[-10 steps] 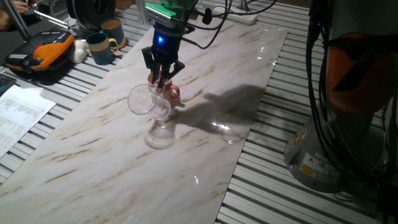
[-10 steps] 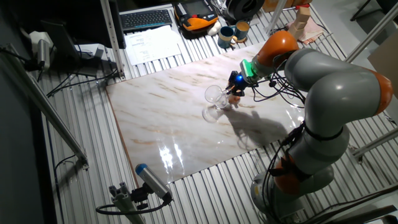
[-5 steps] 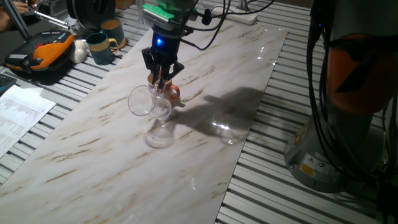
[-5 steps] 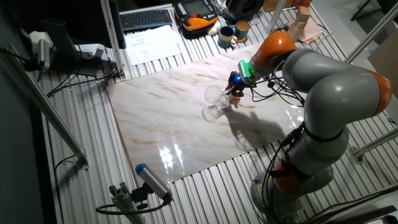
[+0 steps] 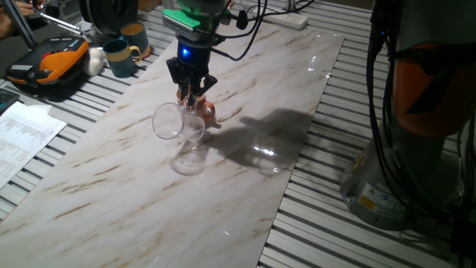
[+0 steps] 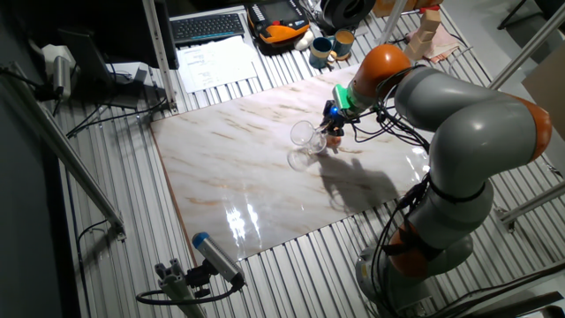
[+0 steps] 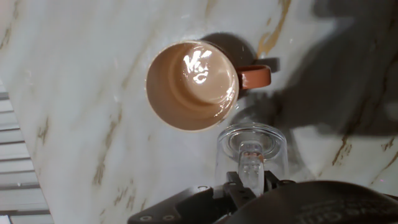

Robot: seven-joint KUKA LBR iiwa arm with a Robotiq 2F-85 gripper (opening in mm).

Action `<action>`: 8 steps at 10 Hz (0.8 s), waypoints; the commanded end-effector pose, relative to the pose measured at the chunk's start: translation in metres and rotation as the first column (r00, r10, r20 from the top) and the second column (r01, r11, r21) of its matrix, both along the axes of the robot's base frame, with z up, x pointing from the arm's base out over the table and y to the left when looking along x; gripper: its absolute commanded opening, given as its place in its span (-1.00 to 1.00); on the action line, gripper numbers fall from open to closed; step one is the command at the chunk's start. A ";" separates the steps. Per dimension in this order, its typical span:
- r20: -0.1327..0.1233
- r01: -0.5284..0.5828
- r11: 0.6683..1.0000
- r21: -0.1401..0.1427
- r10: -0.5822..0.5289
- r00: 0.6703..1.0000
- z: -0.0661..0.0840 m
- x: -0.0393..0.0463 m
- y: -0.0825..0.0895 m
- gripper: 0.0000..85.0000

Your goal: Pour the water from one cup into another empty cup

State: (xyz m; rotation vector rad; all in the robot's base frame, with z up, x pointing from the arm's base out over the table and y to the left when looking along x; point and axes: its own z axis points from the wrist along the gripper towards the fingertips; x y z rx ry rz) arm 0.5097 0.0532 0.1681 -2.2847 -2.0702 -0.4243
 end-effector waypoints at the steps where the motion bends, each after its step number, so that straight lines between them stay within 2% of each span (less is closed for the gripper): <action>1: 0.005 0.008 1.000 0.000 -0.008 1.000 0.001 0.0023 0.000 -1.00; 2: 0.006 0.004 1.000 0.006 -0.005 1.000 0.001 0.0037 0.000 -1.00; 3: 0.018 0.010 1.000 0.025 -0.010 1.000 0.000 0.0062 -0.001 -1.00; 5: 0.024 0.014 0.999 0.029 -0.015 1.000 0.000 0.0118 -0.003 -1.00; 7: 0.044 0.032 0.999 0.042 -0.034 0.998 0.002 0.0184 -0.006 -1.00; 8: 0.044 0.034 0.999 0.037 -0.035 0.998 0.003 0.0202 -0.007 -1.00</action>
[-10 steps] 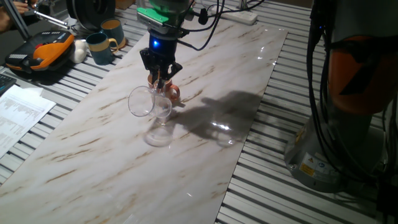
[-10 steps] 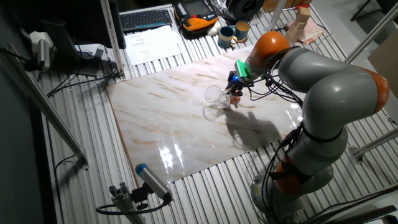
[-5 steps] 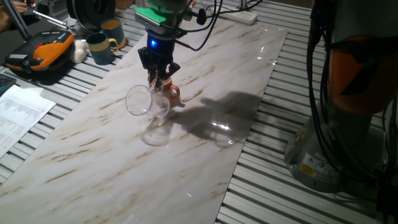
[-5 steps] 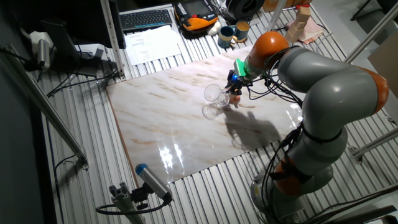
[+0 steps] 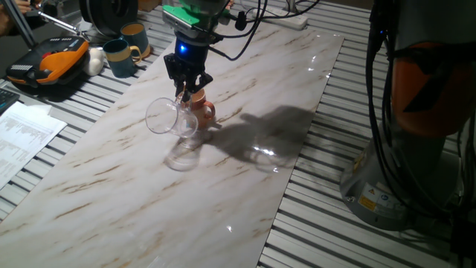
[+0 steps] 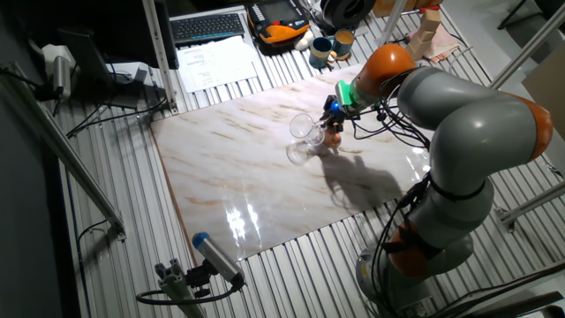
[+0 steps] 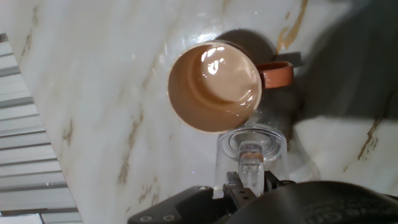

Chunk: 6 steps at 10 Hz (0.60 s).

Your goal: Pour the water from one cup into another empty cup

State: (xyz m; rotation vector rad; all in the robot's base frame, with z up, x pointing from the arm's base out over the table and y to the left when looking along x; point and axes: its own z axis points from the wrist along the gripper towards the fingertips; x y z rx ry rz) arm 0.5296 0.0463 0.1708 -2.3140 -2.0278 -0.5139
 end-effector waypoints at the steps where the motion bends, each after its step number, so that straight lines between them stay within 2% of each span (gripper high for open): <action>1: 0.000 0.002 1.000 -0.006 -0.002 1.000 -0.001 -0.0003 0.000 -1.00; 3: -0.001 0.002 1.000 -0.010 -0.002 1.000 -0.003 -0.0060 0.003 -1.00; 6: 0.027 0.019 1.000 0.022 -0.020 0.999 -0.001 -0.0066 0.003 -1.00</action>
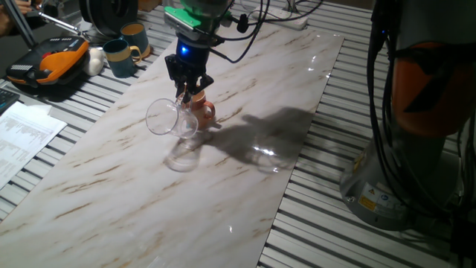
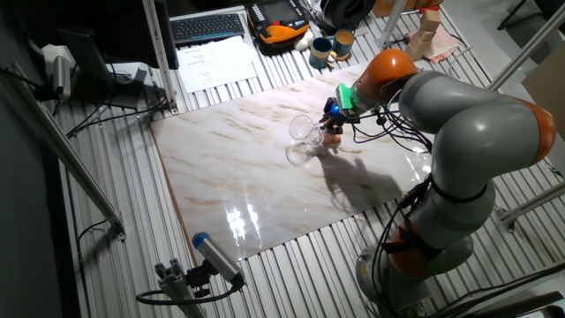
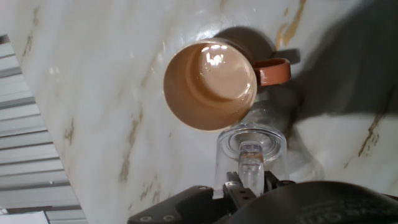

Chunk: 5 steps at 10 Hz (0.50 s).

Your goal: Pour the water from one cup into another empty cup

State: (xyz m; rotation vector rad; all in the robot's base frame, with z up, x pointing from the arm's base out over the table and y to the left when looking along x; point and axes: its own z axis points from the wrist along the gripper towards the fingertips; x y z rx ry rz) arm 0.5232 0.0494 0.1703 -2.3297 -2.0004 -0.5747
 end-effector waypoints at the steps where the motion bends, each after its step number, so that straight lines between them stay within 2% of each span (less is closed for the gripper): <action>1: 0.001 0.000 1.000 0.004 0.000 1.000 0.002 0.0002 0.000 -1.00; 5: 0.009 0.007 1.000 0.008 -0.007 1.000 0.003 -0.0009 0.000 -1.00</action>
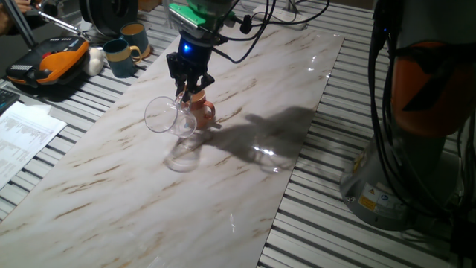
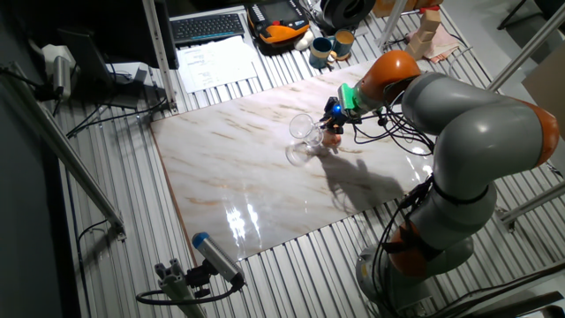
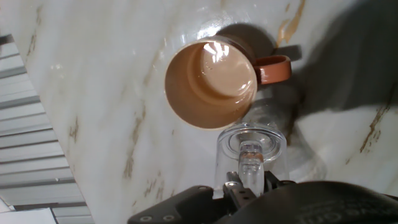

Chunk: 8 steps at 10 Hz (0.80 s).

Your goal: Pour the water from one cup into another empty cup

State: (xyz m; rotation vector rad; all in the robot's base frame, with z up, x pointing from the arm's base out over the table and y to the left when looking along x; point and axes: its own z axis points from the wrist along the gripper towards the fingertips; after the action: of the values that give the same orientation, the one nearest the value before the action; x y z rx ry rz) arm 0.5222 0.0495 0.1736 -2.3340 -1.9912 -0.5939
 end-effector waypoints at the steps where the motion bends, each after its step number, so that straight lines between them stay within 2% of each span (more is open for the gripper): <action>1: 0.000 -0.001 1.000 0.003 0.001 1.000 0.000 -0.0001 0.000 -1.00; 5: 0.001 0.004 1.000 -0.003 -0.004 1.000 -0.001 0.0005 0.000 -1.00; 8: 0.011 0.011 1.000 0.005 -0.011 1.000 0.000 0.0012 -0.001 -1.00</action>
State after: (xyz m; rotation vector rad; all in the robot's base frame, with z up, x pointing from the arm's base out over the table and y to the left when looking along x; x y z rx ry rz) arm 0.5234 0.0491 0.1735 -2.3460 -1.9804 -0.6113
